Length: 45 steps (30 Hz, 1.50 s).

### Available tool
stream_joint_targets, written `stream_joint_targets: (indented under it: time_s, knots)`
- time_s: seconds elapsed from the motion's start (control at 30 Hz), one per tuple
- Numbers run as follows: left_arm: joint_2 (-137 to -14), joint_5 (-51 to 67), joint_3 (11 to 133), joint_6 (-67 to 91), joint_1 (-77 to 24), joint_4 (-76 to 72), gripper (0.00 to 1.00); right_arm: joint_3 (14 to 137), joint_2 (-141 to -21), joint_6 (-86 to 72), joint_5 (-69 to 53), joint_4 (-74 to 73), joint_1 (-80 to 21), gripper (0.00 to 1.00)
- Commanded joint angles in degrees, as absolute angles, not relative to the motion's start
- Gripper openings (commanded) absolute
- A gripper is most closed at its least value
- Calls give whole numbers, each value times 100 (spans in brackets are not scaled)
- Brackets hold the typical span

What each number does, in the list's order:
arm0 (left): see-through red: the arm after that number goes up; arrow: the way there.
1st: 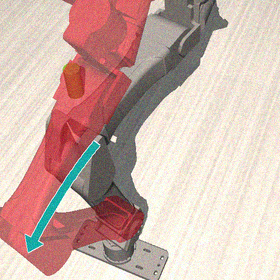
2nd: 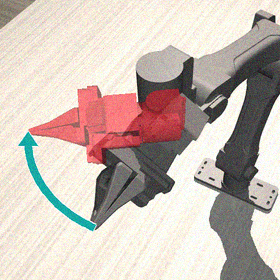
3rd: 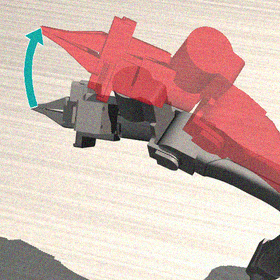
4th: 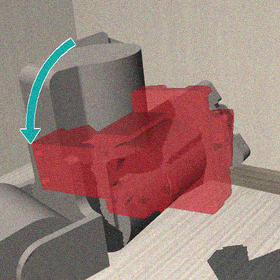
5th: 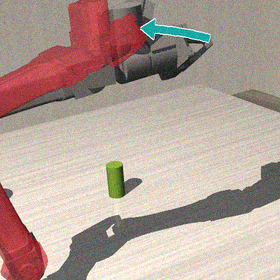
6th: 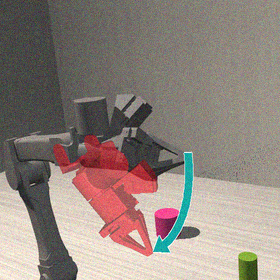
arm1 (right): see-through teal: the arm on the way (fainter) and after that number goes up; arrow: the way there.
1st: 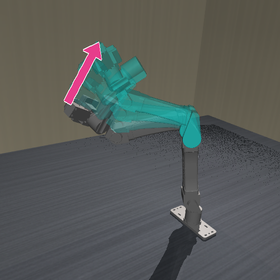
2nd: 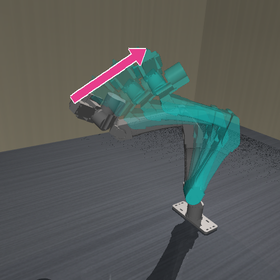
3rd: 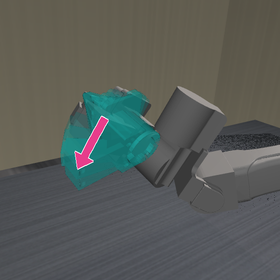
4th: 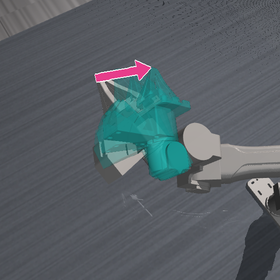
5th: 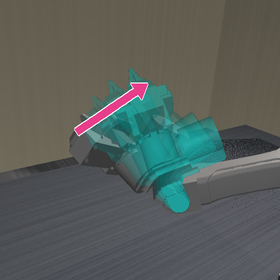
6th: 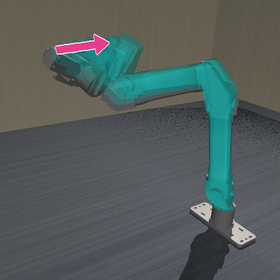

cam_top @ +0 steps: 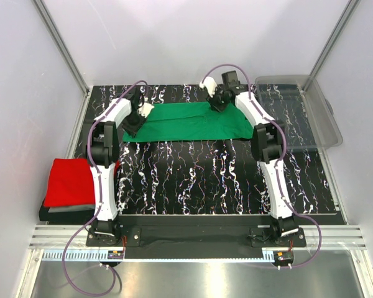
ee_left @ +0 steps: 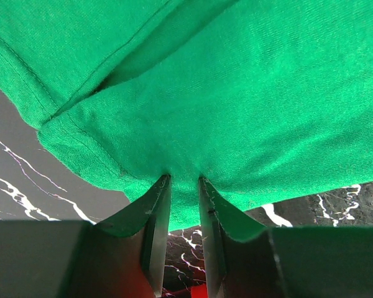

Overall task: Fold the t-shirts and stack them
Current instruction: Fold the tshirt

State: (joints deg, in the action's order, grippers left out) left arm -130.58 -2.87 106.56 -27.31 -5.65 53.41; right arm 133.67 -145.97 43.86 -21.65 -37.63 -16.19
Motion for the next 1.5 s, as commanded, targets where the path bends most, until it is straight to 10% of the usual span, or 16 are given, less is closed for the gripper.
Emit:
stream_joint_targets:
  time_s: [0.0,0.2,0.37,1.0,1.13,1.27,1.47]
  knots:
    - [-13017,-343,10441,-2672,-562,5247,29,15110,-15028,3675,-2215,-3551,-1723,34]
    - [-12236,-194,10319,-2970,-571,5265,34,15147,-14679,2953,-2031,-3304,-1714,35]
    - [-11112,211,9583,-3969,-641,5177,57,13380,-13319,3147,-2319,-3234,-1600,36]
    - [-12445,-378,9896,-5186,-659,4966,55,10258,-11163,3094,-2373,-3032,-1635,39]
    - [-12603,-483,9976,-5229,-633,4957,48,9941,-10812,3190,-2364,-3164,-1670,39]
    - [-12490,-466,9713,-5256,-633,4975,0,9554,-10530,3235,-2154,-3278,-1714,39]
    - [-11313,-281,8520,-5282,-1079,5185,0,8983,-10117,2234,-1801,-3278,-1705,38]
